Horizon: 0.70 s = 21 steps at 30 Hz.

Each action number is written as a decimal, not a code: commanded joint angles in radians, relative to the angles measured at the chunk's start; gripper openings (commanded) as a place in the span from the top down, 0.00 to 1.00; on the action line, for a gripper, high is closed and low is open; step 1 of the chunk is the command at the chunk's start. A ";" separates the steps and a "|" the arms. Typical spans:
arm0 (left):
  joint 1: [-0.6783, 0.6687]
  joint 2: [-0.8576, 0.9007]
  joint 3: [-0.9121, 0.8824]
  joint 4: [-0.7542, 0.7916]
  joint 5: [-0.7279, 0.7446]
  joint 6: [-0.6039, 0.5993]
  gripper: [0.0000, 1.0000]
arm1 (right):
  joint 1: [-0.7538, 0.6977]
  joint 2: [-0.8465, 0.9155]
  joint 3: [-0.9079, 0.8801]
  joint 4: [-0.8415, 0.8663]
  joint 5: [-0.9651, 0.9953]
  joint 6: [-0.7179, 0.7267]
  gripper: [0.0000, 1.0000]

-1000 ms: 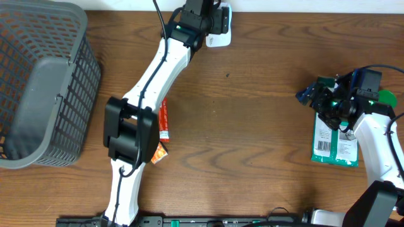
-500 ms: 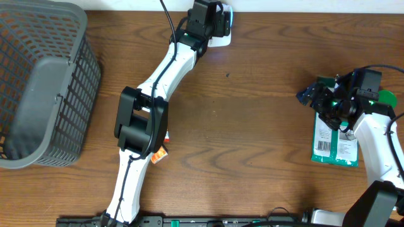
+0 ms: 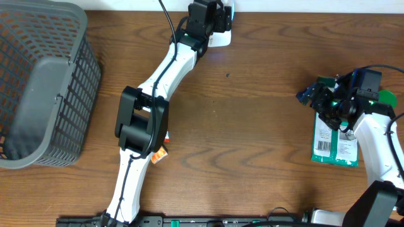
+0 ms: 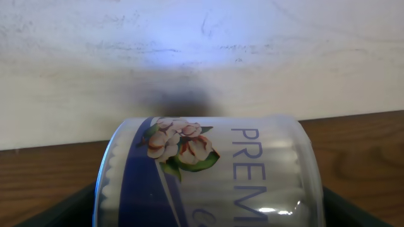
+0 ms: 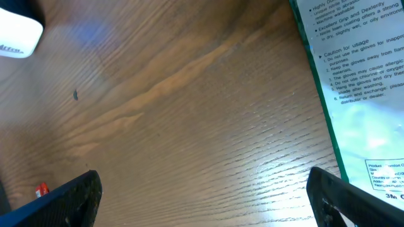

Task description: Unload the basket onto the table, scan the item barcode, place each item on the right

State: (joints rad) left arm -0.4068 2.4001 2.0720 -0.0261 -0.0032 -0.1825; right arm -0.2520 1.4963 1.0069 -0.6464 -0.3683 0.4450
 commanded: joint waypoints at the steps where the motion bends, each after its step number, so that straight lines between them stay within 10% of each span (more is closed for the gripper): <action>1: -0.003 0.019 0.027 0.005 -0.013 0.006 0.36 | 0.003 -0.017 0.013 0.000 0.005 0.011 0.01; 21: -0.009 -0.083 0.027 -0.146 0.001 -0.014 0.36 | 0.003 -0.017 0.013 0.000 0.005 0.011 0.01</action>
State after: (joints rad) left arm -0.4091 2.4012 2.0720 -0.1467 -0.0029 -0.1844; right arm -0.2520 1.4963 1.0069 -0.6464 -0.3664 0.4450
